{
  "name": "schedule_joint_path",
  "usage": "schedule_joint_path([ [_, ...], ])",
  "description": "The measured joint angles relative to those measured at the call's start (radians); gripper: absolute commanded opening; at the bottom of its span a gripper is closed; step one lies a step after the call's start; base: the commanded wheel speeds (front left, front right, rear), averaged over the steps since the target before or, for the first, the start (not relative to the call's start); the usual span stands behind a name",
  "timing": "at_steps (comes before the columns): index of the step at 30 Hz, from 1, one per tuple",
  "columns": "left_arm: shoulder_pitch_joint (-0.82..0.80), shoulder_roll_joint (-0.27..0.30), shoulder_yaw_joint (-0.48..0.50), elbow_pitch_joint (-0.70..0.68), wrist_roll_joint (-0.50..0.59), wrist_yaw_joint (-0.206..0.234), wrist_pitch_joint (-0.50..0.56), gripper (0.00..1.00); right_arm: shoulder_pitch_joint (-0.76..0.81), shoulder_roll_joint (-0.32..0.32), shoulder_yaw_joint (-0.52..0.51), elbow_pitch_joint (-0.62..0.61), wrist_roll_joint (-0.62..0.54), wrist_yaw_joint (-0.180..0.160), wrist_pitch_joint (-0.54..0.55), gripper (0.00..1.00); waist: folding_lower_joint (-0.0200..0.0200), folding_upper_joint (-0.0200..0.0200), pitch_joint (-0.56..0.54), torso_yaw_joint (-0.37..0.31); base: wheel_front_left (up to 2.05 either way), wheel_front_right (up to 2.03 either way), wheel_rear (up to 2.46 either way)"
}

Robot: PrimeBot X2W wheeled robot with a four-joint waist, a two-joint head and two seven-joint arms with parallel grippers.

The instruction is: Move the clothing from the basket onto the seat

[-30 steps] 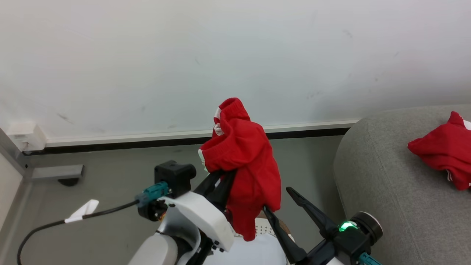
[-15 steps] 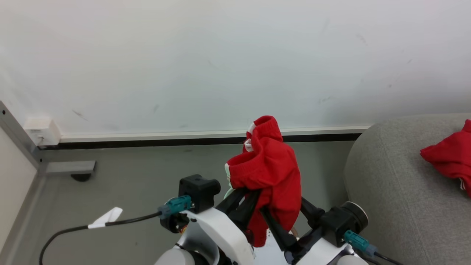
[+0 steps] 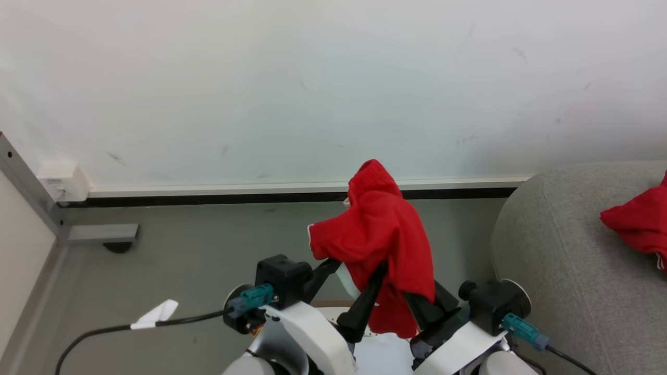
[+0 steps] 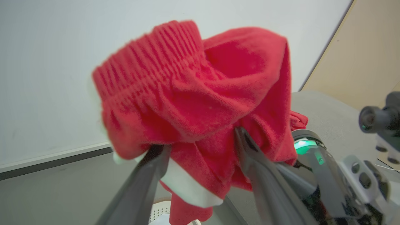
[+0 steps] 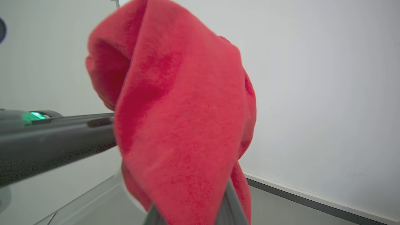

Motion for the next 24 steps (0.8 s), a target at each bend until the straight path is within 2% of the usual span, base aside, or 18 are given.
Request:
schedule_joint_path([
  [14, 0.001, 0.022, -0.008, 0.045, 0.027, -0.001, -0.054, 1.0, 0.005, -0.012, -0.102, -0.036, -0.023, 0.0, 0.0, 0.0, 0.0, 0.0001, 0.008, -0.041, 0.0, 0.0, 0.0],
  [24, 0.006, 0.03, -0.009, 0.053, 0.027, 0.003, -0.069, 1.0, 0.006, -0.023, -0.121, -0.048, -0.035, 0.0, 0.0, 0.0, 0.0, 0.0, 0.021, -0.155, 0.0, 0.0, 0.0],
])
